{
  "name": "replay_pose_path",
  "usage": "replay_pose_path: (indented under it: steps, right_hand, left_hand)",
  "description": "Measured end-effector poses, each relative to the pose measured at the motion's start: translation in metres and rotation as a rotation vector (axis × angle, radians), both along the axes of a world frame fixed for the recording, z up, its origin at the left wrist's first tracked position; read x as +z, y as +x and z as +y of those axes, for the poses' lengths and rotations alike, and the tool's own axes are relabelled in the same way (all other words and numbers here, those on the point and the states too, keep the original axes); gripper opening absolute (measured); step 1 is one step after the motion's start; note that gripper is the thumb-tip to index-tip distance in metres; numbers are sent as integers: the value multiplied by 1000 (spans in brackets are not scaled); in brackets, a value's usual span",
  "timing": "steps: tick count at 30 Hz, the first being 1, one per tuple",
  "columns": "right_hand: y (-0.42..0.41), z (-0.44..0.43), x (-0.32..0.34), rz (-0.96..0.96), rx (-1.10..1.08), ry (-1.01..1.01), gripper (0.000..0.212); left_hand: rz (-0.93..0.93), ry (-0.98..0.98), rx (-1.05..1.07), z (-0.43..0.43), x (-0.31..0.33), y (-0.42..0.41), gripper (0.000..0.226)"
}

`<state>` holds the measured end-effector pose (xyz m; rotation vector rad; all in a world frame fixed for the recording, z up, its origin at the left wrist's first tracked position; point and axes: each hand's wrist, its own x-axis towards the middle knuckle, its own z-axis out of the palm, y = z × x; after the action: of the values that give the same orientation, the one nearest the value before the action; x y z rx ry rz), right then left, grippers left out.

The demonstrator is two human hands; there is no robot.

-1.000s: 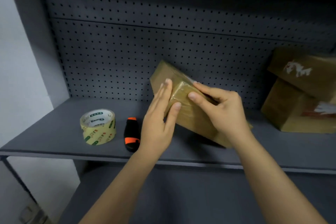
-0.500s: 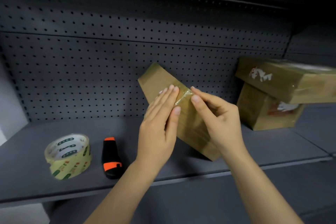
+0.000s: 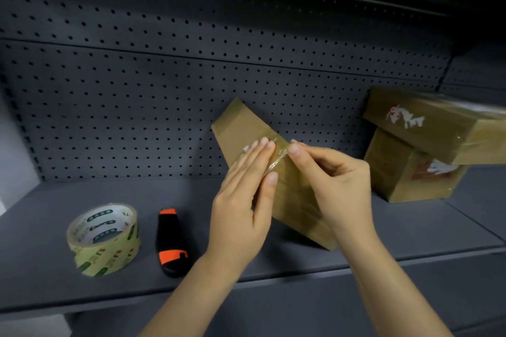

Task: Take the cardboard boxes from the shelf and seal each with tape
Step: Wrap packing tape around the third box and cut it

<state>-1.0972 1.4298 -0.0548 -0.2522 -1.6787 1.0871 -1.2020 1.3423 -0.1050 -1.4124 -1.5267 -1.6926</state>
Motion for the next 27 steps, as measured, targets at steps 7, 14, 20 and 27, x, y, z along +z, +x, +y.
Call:
replay_pose_path:
  steps: [7,14,20,27]
  right_hand:
    - [-12,5,-21,-244,49,145,26]
    - [-19,12,-67,-432,19,334,15]
    - [-14,21,-65,-641,-150,495,40]
    - [-2,42,-69,-660,3,659,46]
  left_hand:
    - [-150,-254,-96,-22,-30,-18,49]
    - [-336,-562,-93,-34,-72,-25,54]
    - [-196,-485,-174,-31,-65,-33,50]
    - [-11,-326,-56,-27,-69,-41,37]
